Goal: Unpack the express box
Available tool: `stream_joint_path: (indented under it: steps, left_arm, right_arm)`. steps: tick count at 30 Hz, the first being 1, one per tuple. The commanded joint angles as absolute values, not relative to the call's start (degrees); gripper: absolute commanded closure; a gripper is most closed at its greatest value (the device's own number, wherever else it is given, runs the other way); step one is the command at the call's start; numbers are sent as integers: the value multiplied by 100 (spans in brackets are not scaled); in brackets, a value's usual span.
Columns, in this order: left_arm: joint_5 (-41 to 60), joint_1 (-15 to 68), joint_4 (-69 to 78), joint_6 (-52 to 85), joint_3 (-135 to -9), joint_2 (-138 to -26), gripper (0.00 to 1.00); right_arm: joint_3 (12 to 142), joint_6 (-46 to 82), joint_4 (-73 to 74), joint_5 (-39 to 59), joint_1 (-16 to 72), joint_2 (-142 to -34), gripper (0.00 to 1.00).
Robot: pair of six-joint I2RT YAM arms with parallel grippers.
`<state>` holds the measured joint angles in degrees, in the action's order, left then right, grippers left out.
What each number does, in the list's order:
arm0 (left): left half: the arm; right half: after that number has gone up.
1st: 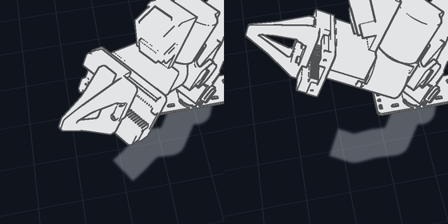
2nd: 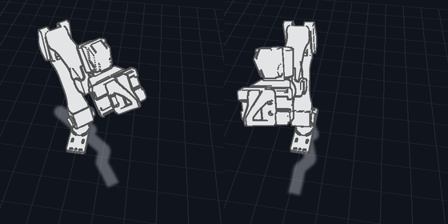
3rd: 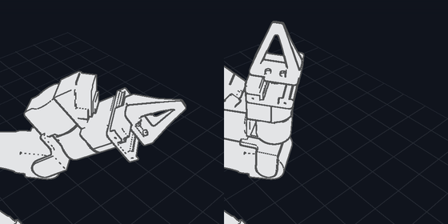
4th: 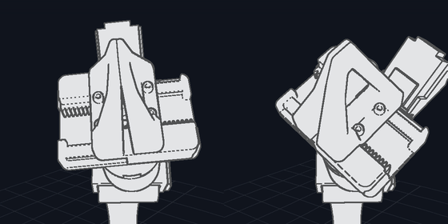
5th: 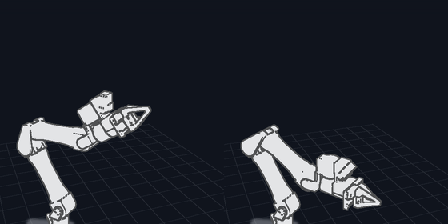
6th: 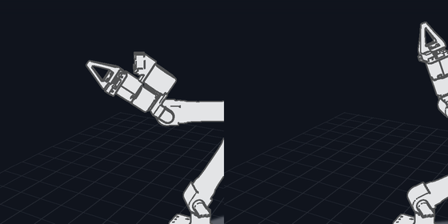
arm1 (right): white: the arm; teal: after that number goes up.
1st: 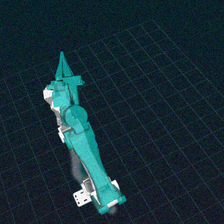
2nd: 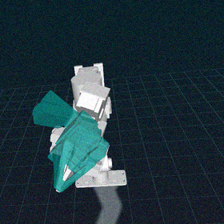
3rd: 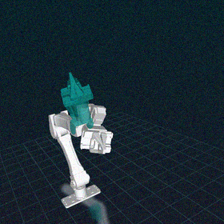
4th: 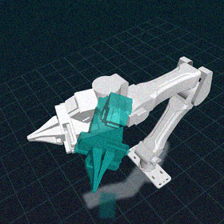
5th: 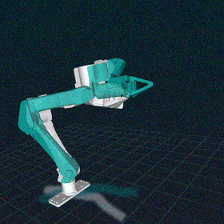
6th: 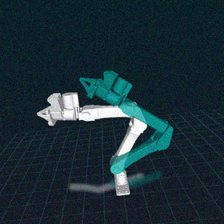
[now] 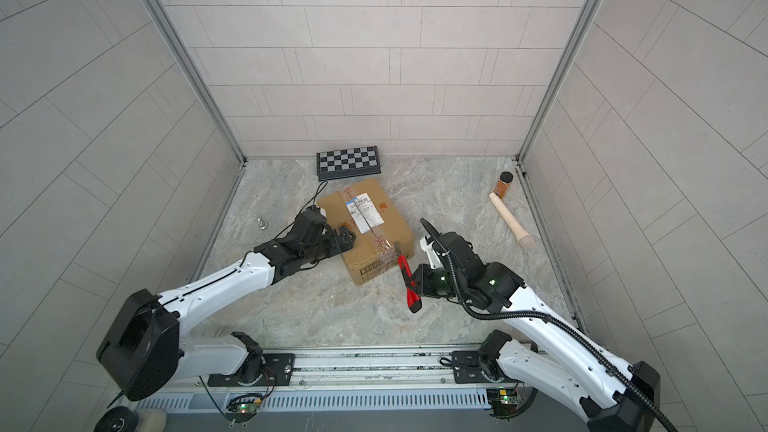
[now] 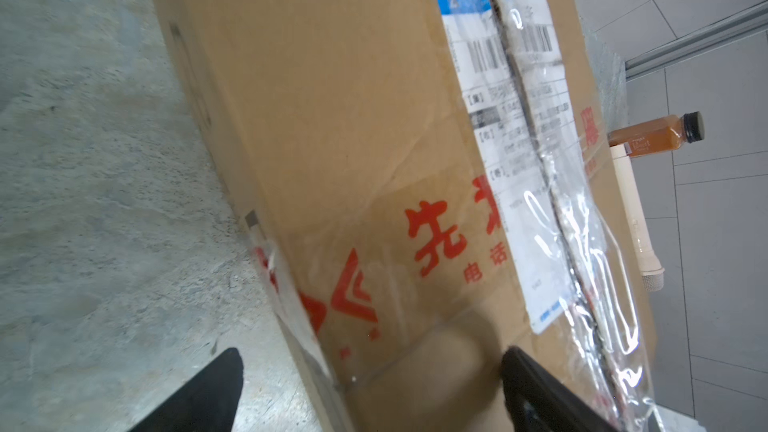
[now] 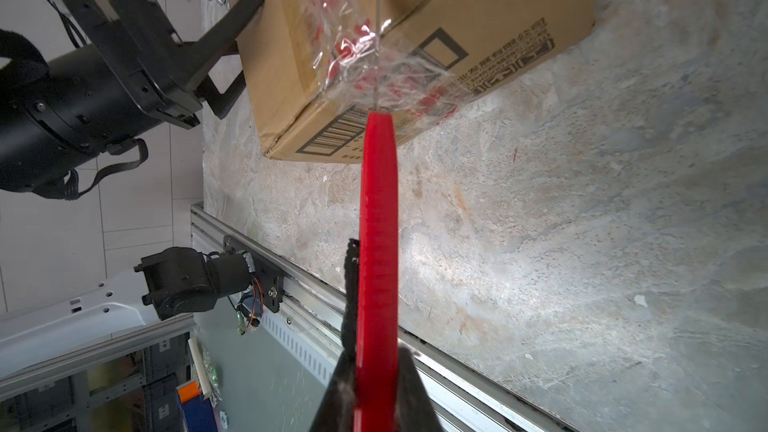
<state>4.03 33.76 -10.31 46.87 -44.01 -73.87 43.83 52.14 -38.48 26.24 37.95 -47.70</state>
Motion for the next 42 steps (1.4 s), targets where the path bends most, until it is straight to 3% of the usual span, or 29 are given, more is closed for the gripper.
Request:
stream_joint_path:
  steps: [1, 13, 42]
  left_arm:
    - [378, 3347, -1507, 4390, -4544, -7169, 0]
    - [582, 3349, -1077, 4588, -4342, -7100, 0]
    - [712, 3349, -826, 4676, -4149, -7095, 0]
  right_arm:
    - [4260, 5524, -3606, 2840, 3693, -4453, 100]
    - [3847, 5773, -3615, 3030, 3639, -3931, 100]
    - [3579, 6073, -3067, 3057, 3640, -4021, 100]
